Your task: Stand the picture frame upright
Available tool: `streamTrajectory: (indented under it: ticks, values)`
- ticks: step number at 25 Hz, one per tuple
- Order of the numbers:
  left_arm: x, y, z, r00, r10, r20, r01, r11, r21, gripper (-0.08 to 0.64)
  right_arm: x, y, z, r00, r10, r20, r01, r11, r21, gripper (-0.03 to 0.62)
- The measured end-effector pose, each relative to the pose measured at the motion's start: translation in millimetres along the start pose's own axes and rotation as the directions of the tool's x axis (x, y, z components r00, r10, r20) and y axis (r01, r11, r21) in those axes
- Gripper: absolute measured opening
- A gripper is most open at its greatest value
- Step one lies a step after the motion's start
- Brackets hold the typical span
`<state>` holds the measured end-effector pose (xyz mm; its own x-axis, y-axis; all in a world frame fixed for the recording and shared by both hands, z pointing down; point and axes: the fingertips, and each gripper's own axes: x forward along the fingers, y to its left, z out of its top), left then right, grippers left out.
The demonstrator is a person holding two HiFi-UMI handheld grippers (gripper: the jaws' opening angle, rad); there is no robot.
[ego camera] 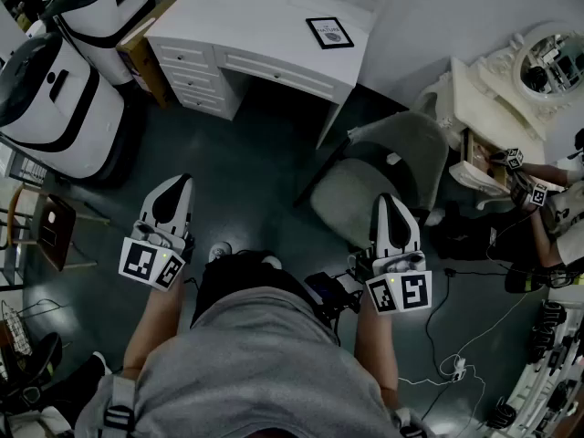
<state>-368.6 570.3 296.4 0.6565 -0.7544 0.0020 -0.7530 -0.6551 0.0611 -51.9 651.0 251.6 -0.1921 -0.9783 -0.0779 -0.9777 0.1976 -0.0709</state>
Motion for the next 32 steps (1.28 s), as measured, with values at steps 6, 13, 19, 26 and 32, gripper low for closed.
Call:
streamTrajectory:
  ticks: [6,13,19,26,32]
  values:
    - [0,-11,0,1.000,-0.006,-0.007,0.006,1.000,0.010,0.006,-8,-3,1,1.000,0.003,-0.003,-0.003,1.000,0.000,0.026]
    - [-3,-16,-6,1.000,0.018,-0.016,-0.018,1.000,0.010,0.006,-10,-6,-6,0.999,0.029,-0.031,-0.029,1.000,0.009,0.026]
    - [-8,-16,-10,0.999,0.039,-0.025,-0.039,0.999,0.009,0.006,-6,-3,-5,0.997,0.080,-0.006,-0.079,0.995,0.068,0.026]
    - [4,-10,-12,0.999,0.039,-0.036,-0.039,0.999,0.011,0.006,11,1,-8,0.992,0.126,-0.019,-0.124,0.990,0.062,0.028]
    - [40,2,-13,0.999,0.005,-0.035,-0.005,1.000,0.006,0.006,34,-13,-14,0.994,0.106,-0.032,-0.104,0.992,0.065,0.028]
